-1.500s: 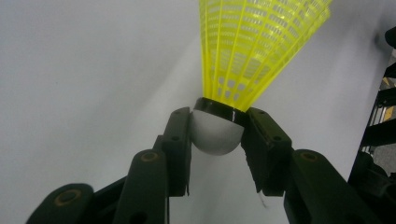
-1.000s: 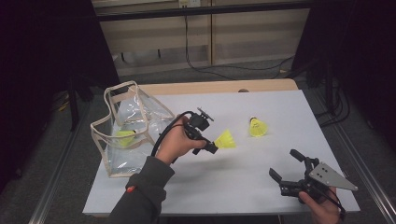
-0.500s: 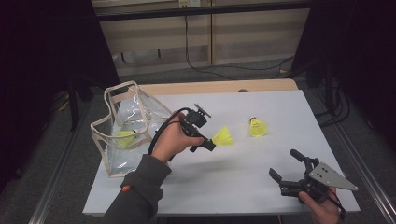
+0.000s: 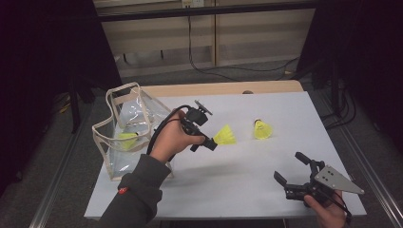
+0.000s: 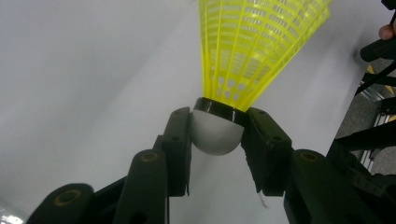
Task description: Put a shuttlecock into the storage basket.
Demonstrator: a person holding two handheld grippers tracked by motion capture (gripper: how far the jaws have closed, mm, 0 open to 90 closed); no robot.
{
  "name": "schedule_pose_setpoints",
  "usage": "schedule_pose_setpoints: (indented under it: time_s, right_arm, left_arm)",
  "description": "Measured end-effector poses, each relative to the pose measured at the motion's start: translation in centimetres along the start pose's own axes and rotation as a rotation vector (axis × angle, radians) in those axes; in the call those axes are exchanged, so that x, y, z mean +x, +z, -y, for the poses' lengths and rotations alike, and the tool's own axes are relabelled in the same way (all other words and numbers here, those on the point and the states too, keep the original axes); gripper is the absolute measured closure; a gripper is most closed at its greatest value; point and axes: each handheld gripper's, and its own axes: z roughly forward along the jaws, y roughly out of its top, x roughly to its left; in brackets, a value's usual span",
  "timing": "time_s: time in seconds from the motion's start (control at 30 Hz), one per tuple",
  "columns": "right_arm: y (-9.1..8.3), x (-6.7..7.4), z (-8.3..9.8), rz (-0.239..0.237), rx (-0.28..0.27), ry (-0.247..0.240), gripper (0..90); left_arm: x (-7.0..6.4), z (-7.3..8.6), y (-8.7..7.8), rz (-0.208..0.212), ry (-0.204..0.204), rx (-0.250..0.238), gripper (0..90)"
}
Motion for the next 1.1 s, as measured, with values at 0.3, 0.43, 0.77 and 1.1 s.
schedule_pose_setpoints:
  time_s: [0.3,0.43,0.77,1.1]
  right_arm:
    - [0.0,0.0,0.0,0.001,0.0,0.002,2.1]
    - [0.0,0.0,0.0,0.0,0.001,0.0,2.1]
    - [0.0,0.0,0.0,-0.001,0.0,0.001,2.1]
    - [0.0,0.0,0.0,0.0,0.0,-0.001,2.1]
  left_arm:
    - [-0.1,-0.2,-1.0,-0.005,-0.01,-0.004,63.0]
    - [-0.1,-0.2,-1.5,-0.007,-0.007,0.007,63.0]
    - [-0.2,-0.4,-2.6,-0.009,-0.039,-0.01,63.0]
    - [0.1,-0.4,-3.4,-0.003,-0.043,-0.005,63.0]
